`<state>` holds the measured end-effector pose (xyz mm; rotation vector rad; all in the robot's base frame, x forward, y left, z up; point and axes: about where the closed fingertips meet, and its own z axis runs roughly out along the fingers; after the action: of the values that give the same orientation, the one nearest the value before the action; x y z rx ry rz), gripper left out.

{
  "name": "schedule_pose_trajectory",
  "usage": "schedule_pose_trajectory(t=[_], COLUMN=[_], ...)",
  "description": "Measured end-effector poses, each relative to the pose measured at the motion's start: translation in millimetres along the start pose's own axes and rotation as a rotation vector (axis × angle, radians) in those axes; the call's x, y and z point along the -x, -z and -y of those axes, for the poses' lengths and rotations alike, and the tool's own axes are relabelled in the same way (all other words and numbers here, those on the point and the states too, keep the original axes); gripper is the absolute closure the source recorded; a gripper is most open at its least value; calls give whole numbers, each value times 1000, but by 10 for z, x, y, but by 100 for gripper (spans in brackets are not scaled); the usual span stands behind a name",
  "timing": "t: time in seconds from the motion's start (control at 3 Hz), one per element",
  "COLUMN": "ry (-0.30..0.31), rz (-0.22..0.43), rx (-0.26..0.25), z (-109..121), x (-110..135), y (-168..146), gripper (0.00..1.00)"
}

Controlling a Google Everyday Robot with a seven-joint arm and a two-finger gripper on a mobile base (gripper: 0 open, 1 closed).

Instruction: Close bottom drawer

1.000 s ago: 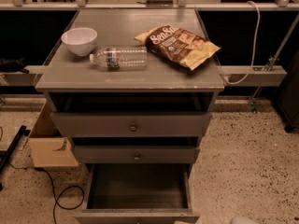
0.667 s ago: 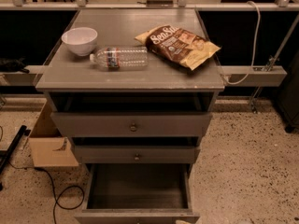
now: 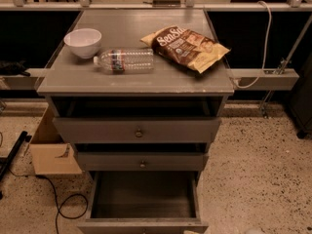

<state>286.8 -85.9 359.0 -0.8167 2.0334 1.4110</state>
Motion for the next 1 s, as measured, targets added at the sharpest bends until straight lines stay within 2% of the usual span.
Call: schedule_pose_trajectory(t=[0.33, 0.67, 1.0], ry=[-134, -193, -226], rz=[-41, -75, -110], rx=[-87, -157, -254], z=[91, 138, 146], x=[-63, -79, -66], y=[42, 113, 234], gripper=[0, 0, 0])
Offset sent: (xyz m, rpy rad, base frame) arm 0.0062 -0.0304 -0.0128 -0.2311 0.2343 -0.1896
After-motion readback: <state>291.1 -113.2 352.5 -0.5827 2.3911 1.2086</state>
